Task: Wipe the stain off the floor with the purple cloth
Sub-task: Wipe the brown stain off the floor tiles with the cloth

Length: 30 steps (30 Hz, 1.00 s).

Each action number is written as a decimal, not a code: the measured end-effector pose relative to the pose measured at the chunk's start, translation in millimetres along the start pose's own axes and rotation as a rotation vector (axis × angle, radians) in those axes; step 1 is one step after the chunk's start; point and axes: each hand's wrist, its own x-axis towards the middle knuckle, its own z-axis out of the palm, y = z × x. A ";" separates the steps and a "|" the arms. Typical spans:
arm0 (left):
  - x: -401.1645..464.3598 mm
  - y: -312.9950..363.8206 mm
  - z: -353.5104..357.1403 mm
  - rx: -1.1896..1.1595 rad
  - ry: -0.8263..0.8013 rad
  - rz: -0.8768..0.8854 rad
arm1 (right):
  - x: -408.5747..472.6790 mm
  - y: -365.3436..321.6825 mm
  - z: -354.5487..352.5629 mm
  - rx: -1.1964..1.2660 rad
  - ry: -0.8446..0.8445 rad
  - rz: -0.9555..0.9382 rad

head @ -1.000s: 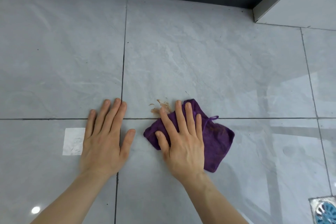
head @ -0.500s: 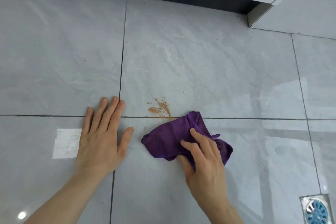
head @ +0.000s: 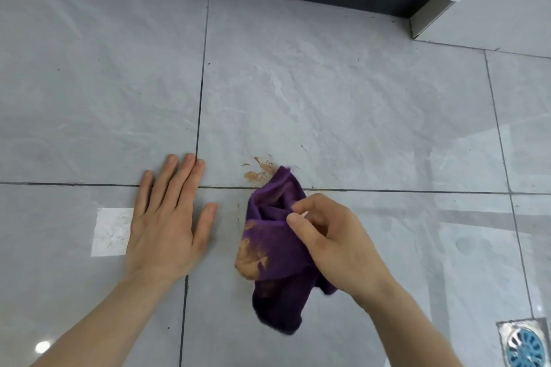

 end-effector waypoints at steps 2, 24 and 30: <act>0.6 0.5 0.3 -0.005 0.002 -0.008 | 4.5 16.4 7.7 -0.069 0.317 -0.078; 13.3 7.7 -5.4 -0.006 -0.055 0.036 | 38.0 62.0 53.3 -0.848 0.195 -0.635; 10.8 17.2 -9.9 0.002 -0.070 0.043 | 77.0 39.1 38.1 -0.730 0.491 -0.428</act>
